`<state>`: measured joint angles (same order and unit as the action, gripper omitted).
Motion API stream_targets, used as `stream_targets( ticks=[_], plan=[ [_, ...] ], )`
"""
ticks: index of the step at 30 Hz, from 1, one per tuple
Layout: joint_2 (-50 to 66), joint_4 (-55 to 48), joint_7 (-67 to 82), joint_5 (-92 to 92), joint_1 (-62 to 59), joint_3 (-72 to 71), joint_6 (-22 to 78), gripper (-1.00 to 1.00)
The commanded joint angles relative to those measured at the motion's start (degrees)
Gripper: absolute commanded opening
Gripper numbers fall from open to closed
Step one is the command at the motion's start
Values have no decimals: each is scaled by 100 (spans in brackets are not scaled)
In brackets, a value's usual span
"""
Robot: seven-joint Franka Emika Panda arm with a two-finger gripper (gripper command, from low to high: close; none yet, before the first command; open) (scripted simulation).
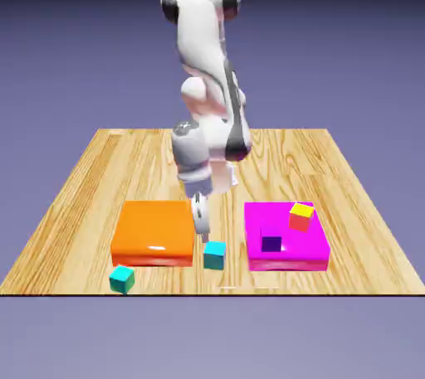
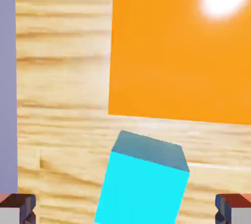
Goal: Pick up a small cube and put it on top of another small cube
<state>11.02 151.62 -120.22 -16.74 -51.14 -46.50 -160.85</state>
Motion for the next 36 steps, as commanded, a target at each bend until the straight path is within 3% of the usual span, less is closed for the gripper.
stream_targets(
  ticks=[1,11,12,20,30,32,36],
  plan=[
    [140,-30,-250,-54,-166,-149,42,0],
    [1504,-278,-830,773,1229,1288,-1072,0],
    [1504,-278,-830,773,1229,1288,-1072,-100],
    [204,-43,-330,-53,-187,-164,33,-100],
    [-1644,-1071,-635,-1136,1835,116,2398,-100],
    [-1712,-1109,-647,-1175,1911,127,2485,-100],
    [-882,-965,-965,-689,2211,263,1581,-100]
  ],
)
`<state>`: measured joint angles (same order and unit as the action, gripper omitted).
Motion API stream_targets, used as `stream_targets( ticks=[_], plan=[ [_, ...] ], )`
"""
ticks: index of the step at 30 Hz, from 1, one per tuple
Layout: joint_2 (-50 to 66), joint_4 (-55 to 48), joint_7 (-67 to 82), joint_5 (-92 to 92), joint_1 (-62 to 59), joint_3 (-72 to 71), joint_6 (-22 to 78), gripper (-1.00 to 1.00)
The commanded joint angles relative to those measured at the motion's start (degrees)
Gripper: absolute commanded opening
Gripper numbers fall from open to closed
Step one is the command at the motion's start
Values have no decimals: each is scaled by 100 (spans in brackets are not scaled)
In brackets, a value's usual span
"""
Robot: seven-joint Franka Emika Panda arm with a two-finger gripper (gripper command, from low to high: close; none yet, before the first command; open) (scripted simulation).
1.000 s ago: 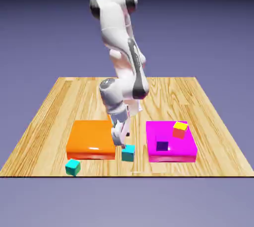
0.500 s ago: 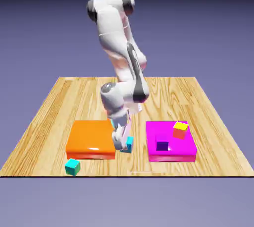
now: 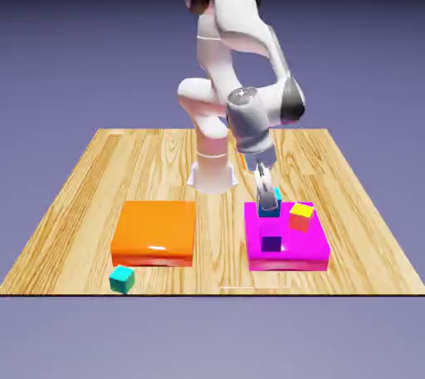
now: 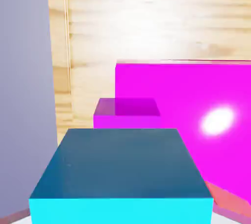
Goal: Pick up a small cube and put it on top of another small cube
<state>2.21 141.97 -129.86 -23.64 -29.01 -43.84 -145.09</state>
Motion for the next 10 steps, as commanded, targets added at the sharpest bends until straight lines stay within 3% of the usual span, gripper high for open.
stream_targets(
  ticks=[1,2,3,10],
  plan=[
    [208,36,-80,123,74,32,-220,-100],
    [395,68,-152,232,141,63,-424,-100],
    [395,68,-152,233,141,63,-424,100],
    [-829,-143,318,-485,-301,-138,909,100]
  ],
)
